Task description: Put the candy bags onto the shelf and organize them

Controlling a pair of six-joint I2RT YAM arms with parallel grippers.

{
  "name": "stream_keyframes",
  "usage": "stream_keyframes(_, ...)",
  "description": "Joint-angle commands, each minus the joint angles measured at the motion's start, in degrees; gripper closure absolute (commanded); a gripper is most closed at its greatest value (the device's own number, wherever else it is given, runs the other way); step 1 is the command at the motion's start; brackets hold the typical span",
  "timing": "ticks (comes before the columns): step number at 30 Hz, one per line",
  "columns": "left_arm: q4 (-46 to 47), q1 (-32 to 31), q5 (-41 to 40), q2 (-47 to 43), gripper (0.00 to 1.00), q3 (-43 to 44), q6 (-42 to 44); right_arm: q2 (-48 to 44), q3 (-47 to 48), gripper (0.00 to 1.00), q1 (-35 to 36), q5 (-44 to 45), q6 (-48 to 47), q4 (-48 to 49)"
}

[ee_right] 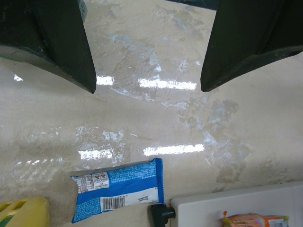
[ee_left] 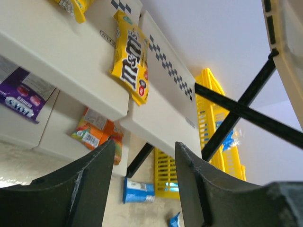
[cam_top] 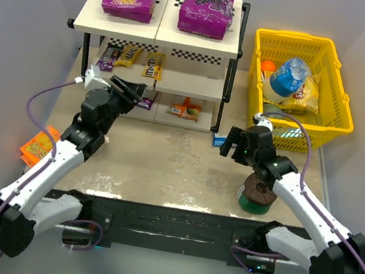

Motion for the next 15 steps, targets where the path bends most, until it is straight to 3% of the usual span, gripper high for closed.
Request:
stream_keyframes(1,-7.28,0.23,4.93,-6.72,0.41,-3.88,6.27,2.54,0.74,0.06,-0.19,3.4,-0.64,5.41)
stream_keyframes(8,-20.9,0.23,7.3,-16.13,0.37,-11.0,11.02,8.69,1.44,0.08,-0.19,9.01,-0.81,4.62)
stream_keyframes(10,-21.19,0.23,10.72,-16.92,0.35,-14.68,11.64,9.31,1.44,0.04,-0.19,13.31,-1.69,4.35)
stream_keyframes(15,-17.42,0.23,18.19,-15.96,0.29,-22.68,11.99,12.38,2.49,0.05,-0.28,16.76,-4.42,5.32)
